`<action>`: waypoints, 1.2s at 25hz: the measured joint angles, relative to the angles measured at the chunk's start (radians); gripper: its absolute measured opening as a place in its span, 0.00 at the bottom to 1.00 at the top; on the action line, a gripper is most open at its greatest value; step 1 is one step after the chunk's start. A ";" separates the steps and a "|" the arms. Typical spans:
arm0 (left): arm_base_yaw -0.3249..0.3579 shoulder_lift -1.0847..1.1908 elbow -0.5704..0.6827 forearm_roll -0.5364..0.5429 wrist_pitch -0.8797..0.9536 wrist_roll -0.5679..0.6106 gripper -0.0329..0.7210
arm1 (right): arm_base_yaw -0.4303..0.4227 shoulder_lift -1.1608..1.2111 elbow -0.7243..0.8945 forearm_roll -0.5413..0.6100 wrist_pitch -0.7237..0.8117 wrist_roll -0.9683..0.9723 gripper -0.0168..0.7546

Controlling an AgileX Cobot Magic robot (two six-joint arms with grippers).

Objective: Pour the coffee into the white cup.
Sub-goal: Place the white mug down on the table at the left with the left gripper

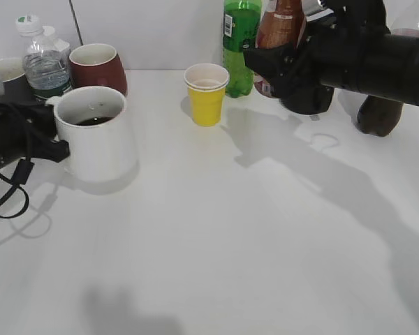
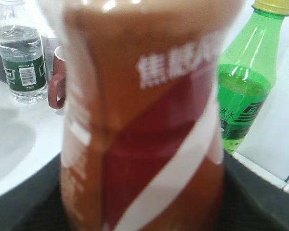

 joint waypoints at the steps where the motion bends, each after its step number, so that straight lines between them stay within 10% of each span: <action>1: 0.000 0.008 0.003 -0.042 -0.007 0.012 0.09 | 0.000 0.000 0.000 0.000 0.000 0.000 0.71; 9: 0.001 0.146 0.002 -0.260 -0.050 0.064 0.09 | 0.000 0.000 0.000 0.000 -0.001 0.000 0.71; 23: 0.001 0.228 -0.069 -0.275 -0.103 0.089 0.10 | 0.000 0.000 0.000 0.000 -0.001 0.000 0.71; 30: 0.001 0.228 -0.036 -0.280 -0.124 0.086 0.33 | 0.000 0.000 0.000 0.059 -0.001 0.000 0.71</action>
